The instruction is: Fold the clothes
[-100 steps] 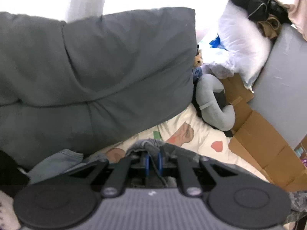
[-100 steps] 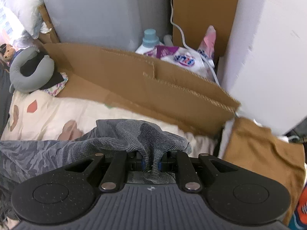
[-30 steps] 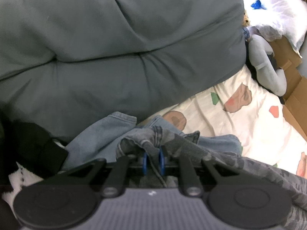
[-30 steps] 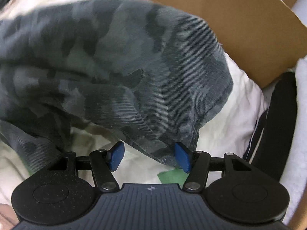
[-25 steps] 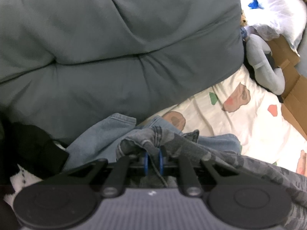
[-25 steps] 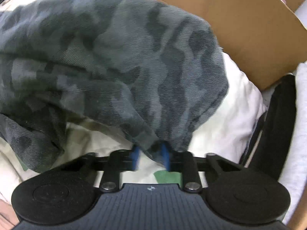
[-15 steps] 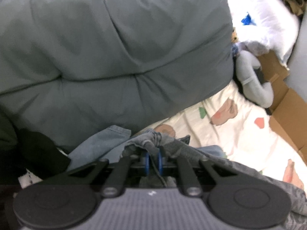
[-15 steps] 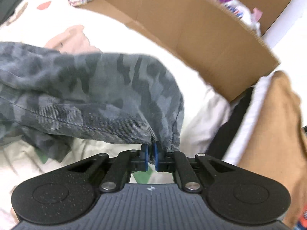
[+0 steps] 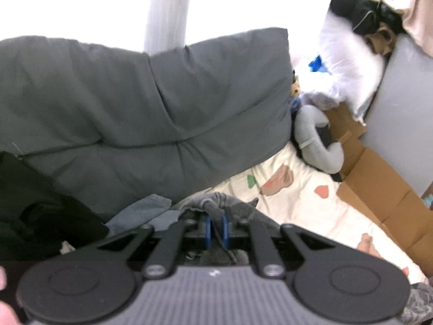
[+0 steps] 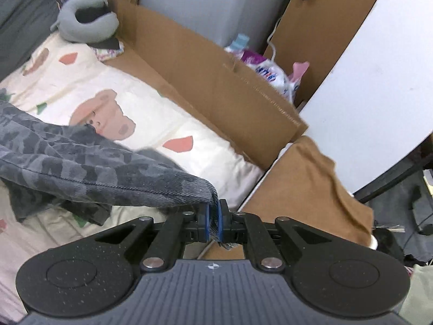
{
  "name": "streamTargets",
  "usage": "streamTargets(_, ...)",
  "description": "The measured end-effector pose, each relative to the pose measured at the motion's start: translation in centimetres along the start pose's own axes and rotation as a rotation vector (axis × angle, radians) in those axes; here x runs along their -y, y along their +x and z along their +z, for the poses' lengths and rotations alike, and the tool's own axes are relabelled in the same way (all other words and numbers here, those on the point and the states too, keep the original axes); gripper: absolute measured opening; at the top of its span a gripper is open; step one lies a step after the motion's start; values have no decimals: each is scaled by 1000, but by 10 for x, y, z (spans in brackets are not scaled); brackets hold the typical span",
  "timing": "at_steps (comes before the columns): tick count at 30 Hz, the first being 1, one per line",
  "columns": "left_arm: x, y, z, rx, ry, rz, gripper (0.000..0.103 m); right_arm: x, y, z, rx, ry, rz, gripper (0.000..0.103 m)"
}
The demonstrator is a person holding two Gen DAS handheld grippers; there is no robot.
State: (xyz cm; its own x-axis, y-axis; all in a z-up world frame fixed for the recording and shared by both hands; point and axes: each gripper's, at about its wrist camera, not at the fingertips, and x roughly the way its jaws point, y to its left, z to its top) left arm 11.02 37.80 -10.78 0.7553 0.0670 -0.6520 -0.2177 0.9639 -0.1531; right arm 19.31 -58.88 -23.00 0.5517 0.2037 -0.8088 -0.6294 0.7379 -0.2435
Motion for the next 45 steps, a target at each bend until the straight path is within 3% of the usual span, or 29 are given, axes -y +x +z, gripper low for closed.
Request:
streamTargets(9,-13,-79,-1,104,-63,8,8,22,-74,-36,14,62,-7,3)
streamTargets(13,-8,-78,11,108,-44,-5,8,27,-79,-39,5,65,-4,3)
streamTargets(23,20,25,39,41,9,38,8,11,10,-7,-71,7,26,3)
streamTargets(37,63,225,64,-146,96,58,8,20,175,96,-169,-85,-19,3)
streamTargets(45,74,282,71,-230,139,63,9,17,234,133,-220,-119,-37,3)
